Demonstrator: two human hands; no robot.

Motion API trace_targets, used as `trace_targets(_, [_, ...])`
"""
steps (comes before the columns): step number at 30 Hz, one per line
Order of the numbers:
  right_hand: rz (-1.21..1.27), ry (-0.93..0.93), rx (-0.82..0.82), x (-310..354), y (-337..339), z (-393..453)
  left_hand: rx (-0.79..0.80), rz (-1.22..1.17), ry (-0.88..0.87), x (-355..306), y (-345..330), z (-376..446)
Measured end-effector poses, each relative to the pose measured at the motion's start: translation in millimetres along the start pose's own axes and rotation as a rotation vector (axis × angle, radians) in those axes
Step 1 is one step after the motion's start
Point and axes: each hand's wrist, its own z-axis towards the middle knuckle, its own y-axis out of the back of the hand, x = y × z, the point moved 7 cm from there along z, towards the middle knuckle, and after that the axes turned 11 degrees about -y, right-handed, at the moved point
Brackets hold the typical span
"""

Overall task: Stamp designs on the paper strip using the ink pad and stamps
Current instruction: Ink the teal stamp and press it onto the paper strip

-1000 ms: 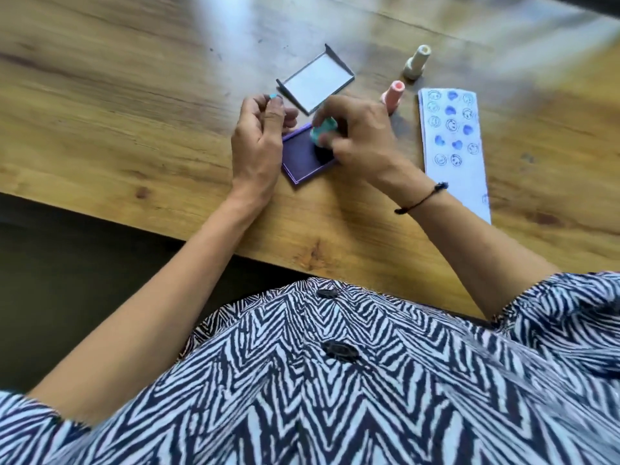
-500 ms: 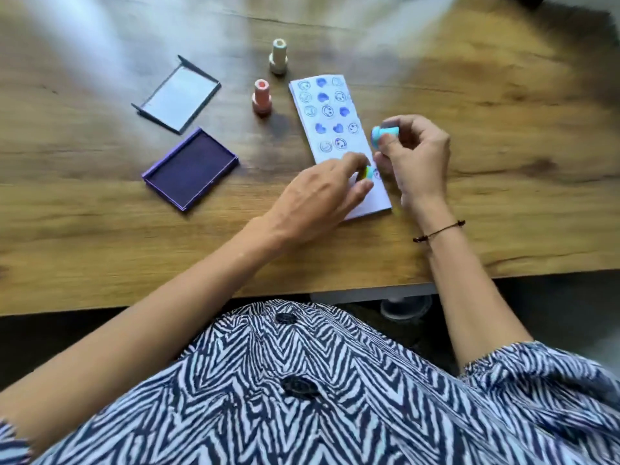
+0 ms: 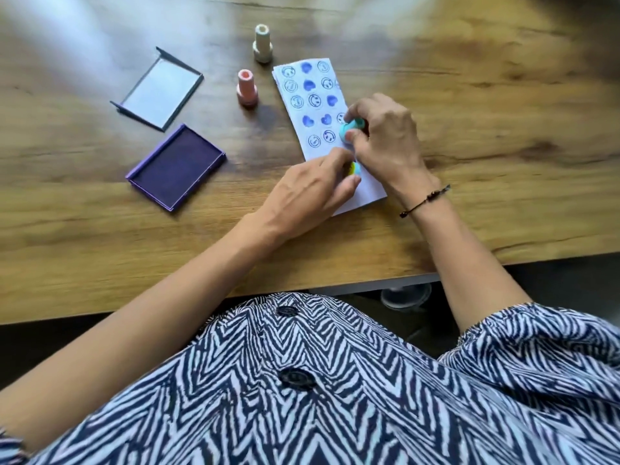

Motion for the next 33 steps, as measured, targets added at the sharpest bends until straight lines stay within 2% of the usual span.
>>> trace_targets(8, [-0.129, 0.058, -0.005, 9, -6, 3, -0.041, -0.01, -0.018, -2, 4, -1])
trace_targets(13, [-0.102, 0.062, 0.067, 10, -8, 8, -0.041, -0.034, -0.006, 1, 5, -1])
trace_targets(28, [-0.076, 0.04, 0.102, 10, -6, 6, -0.039, -0.038, 0.052, 5, 5, 0])
trace_targets(30, [0.016, -0.016, 0.061, 6, 7, 7, -0.036, -0.039, 0.053, 5, 5, 1])
trace_targets(33, [0.249, -0.129, -0.108, -3, 46, 3, -0.045, -0.049, 0.066, 7, 5, 0])
